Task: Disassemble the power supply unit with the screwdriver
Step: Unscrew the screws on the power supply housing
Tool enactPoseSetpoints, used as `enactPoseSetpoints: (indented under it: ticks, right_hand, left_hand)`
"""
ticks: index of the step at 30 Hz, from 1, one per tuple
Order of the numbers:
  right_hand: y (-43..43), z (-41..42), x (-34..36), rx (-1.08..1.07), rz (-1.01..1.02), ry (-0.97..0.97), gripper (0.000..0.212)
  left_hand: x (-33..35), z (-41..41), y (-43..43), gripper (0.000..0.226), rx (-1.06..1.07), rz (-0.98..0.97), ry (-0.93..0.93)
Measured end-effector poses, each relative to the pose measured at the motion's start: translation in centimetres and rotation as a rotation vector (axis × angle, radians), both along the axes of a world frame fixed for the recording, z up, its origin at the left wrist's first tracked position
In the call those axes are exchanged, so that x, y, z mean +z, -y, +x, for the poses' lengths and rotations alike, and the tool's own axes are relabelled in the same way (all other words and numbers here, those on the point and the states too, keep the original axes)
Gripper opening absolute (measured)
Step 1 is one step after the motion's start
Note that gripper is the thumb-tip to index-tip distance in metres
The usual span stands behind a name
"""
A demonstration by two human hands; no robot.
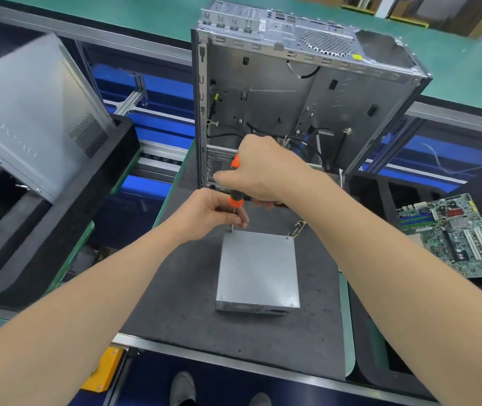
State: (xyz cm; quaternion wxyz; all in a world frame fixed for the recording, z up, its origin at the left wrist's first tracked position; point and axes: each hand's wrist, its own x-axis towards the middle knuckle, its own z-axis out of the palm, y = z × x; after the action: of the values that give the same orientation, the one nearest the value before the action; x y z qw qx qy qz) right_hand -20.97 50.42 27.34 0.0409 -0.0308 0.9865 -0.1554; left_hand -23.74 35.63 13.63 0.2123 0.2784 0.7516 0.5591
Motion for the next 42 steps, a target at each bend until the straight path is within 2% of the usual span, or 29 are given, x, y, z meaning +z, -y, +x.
enactPoseSetpoints:
  ticks: [2, 8, 11, 14, 16, 18, 19, 20, 22, 24, 33, 37, 42]
  right_hand:
    - [-0.2, -0.5, 0.3, 0.061, 0.007, 0.066, 0.028]
    - [-1.6, -1.9, 2.3, 0.367, 0.128, 0.198, 0.013]
    - [-1.3, -2.0, 3.0, 0.496, 0.216, 0.261, 0.022]
    - [-1.2, -1.5, 3.5, 0.469, 0.231, 0.310, 0.020]
    - [-1.0, -1.0, 3.8, 0.384, 0.208, 0.285, 0.030]
    - [-0.3, -0.4, 3.4, 0.256, 0.207, 0.190, 0.062]
    - [0.2, -0.1, 3.0, 0.190, 0.238, 0.136, 0.073]
    - [0.7, 0.0, 2.5, 0.129, 0.265, 0.098, 0.075]
    - [1.4, -0.2, 1.3, 0.039, 0.276, 0.056, 0.060]
    - [1.6, -0.6, 0.9, 0.047, 0.288, 0.033, 0.042]
    - [0.1, -0.3, 2.8, 0.526, 0.359, 0.075, 0.002]
    - [0.2, -0.5, 2.7, 0.534, 0.427, 0.121, 0.019]
    - [0.4, -0.3, 2.9, 0.540, 0.432, 0.132, 0.015]
  left_hand:
    - [0.2, -0.1, 0.2, 0.014, -0.004, -0.021, -0.019]
    - [0.3, -0.4, 0.2, 0.015, -0.031, -0.029, 0.042]
    - [0.4, -0.6, 0.3, 0.019, -0.063, -0.075, -0.030]
    - [0.4, -0.6, 0.4, 0.026, -0.051, -0.104, -0.087]
    - [0.3, -0.6, 0.4, 0.032, -0.066, -0.079, -0.069]
    - [0.2, -0.5, 0.3, 0.036, -0.065, -0.072, -0.060]
    - [0.1, -0.6, 0.3, 0.036, -0.058, -0.077, -0.056]
    - [0.0, -0.7, 0.2, 0.036, -0.053, -0.085, -0.056]
    - [0.0, -0.8, 0.2, 0.031, -0.053, -0.106, -0.061]
    - [-0.1, -0.9, 0.2, 0.025, -0.052, -0.117, -0.075]
    - [0.3, -0.9, 0.4, 0.019, -0.054, -0.115, -0.067]
    - [0.3, -0.9, 0.6, 0.018, -0.057, -0.021, 0.034]
    - [0.4, -0.6, 0.3, 0.034, -0.027, -0.009, 0.005]
